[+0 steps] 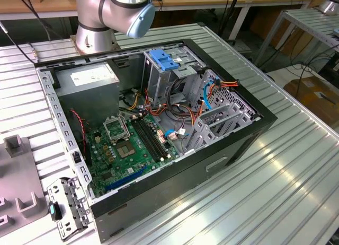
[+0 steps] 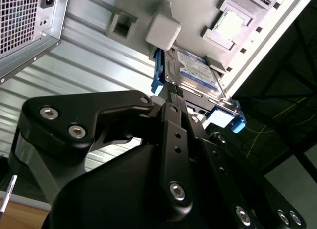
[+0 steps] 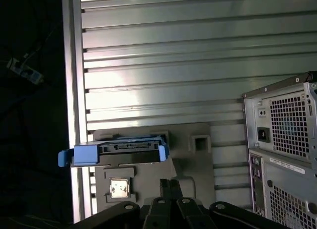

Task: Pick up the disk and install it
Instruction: 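Reach for the disk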

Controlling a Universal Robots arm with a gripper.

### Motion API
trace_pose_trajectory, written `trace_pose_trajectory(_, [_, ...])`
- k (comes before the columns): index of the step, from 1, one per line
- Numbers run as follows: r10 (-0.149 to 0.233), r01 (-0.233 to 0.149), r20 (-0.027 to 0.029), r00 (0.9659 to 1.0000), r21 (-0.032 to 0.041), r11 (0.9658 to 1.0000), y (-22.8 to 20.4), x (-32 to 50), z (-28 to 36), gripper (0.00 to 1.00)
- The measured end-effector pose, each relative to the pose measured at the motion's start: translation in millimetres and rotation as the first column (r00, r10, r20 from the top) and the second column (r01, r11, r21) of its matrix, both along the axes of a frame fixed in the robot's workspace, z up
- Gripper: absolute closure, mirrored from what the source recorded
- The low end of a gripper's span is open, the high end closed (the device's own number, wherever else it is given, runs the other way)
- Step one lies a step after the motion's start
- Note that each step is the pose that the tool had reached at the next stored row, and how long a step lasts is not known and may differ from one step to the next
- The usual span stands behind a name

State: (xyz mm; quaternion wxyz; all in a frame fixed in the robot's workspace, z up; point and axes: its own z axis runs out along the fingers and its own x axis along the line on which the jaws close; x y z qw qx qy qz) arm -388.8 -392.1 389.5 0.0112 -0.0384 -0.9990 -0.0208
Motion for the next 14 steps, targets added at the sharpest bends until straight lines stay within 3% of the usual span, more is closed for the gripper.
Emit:
trace_pose_trajectory(2, [0.0, 0.0, 0.0001, 1.0, 0.0001, 1.0, 1.6, -6.9, -0.2, 0.89])
trace_pose_trajectory(5, [0.0, 0.0, 0.0001, 1.0, 0.0001, 1.0, 8.9, -23.0, -0.8, 0.89])
trace_pose_trajectory(8, [0.0, 0.0, 0.0001, 1.0, 0.0001, 1.0, 13.2, -36.4, -1.6, 0.89])
trace_pose_trajectory(11, [0.0, 0.0, 0.0001, 1.0, 0.0001, 1.0, 18.3, -54.2, -2.8, 0.89])
trace_pose_trajectory(14, [0.0, 0.0, 0.0, 1.0, 0.0001, 1.0, 20.9, -71.2, -3.5, 0.89])
